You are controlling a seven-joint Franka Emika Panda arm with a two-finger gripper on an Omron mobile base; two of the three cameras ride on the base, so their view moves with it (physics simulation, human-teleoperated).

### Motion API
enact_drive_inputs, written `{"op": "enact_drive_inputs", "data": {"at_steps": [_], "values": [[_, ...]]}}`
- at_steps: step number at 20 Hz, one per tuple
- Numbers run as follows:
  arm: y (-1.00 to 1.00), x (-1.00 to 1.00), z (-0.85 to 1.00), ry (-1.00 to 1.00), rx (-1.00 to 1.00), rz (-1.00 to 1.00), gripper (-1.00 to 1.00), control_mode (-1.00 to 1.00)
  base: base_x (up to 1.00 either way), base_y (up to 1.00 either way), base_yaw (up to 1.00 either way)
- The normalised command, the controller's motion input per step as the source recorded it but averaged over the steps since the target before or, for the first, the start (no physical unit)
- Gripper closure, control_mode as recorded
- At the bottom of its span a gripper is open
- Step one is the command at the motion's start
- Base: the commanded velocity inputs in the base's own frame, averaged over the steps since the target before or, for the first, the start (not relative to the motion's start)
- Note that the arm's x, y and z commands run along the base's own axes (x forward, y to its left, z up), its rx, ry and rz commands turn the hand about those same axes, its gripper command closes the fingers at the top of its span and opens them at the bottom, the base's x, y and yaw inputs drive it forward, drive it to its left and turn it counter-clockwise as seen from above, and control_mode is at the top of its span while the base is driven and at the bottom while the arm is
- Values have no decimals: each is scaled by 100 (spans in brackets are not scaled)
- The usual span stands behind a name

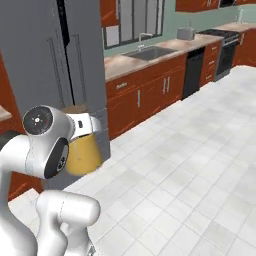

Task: There is a tray on the dining counter. Grab the cup, mug, and pitcher and place them on the tray. The pitcher may be placed next to the tray if it cannot fit the tray.

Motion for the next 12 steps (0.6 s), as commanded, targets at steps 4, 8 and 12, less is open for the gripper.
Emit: {"op": "enact_drive_inputs", "data": {"at_steps": [4, 8, 12], "values": [[0, 0, 0, 0, 0, 0, 100, 100, -62, -16, -63], [0, 0, 0, 0, 0, 0, 100, 100, -61, -14, -62], [0, 0, 0, 0, 0, 0, 100, 100, -59, -13, -61]]}}
